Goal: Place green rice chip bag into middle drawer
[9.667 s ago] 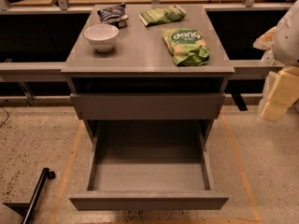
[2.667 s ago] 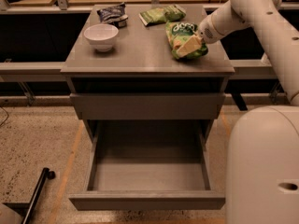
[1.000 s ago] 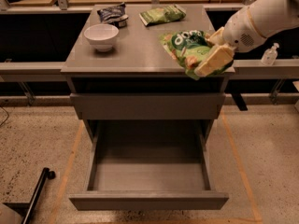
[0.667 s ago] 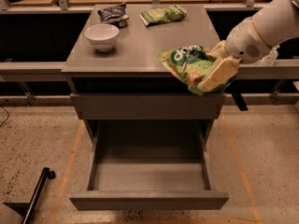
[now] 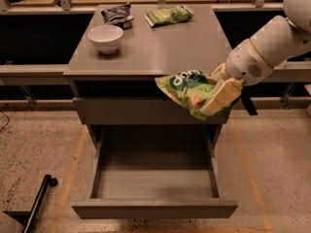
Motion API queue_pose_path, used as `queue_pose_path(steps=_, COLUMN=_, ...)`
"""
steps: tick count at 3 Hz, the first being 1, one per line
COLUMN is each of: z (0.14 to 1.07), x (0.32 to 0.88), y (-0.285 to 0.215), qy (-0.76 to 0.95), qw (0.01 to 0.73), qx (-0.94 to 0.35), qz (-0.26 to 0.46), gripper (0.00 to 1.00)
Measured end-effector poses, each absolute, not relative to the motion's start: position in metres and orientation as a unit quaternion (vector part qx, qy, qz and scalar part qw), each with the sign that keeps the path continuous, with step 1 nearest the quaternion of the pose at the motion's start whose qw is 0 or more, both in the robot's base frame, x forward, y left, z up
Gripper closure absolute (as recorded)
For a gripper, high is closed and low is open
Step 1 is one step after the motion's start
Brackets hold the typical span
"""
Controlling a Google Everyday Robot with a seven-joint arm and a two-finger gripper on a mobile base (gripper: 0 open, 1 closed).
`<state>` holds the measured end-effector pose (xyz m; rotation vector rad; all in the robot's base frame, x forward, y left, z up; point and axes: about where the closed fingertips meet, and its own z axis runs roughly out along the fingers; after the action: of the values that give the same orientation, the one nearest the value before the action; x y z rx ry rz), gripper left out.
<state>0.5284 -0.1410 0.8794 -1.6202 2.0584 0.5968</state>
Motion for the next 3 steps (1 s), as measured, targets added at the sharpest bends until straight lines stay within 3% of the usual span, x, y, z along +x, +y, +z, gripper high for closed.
queue_pose_path(steps=1, z=0.872, x=0.533, y=-0.134, qy=0.739, qw=0.219, qx=-0.604, qz=0.203, gripper=1.00)
queue_pose_path(steps=3, z=0.779, x=0.521, y=-0.122, qy=0.753, qw=0.182, qx=-0.580, qz=0.251, gripper=1.00)
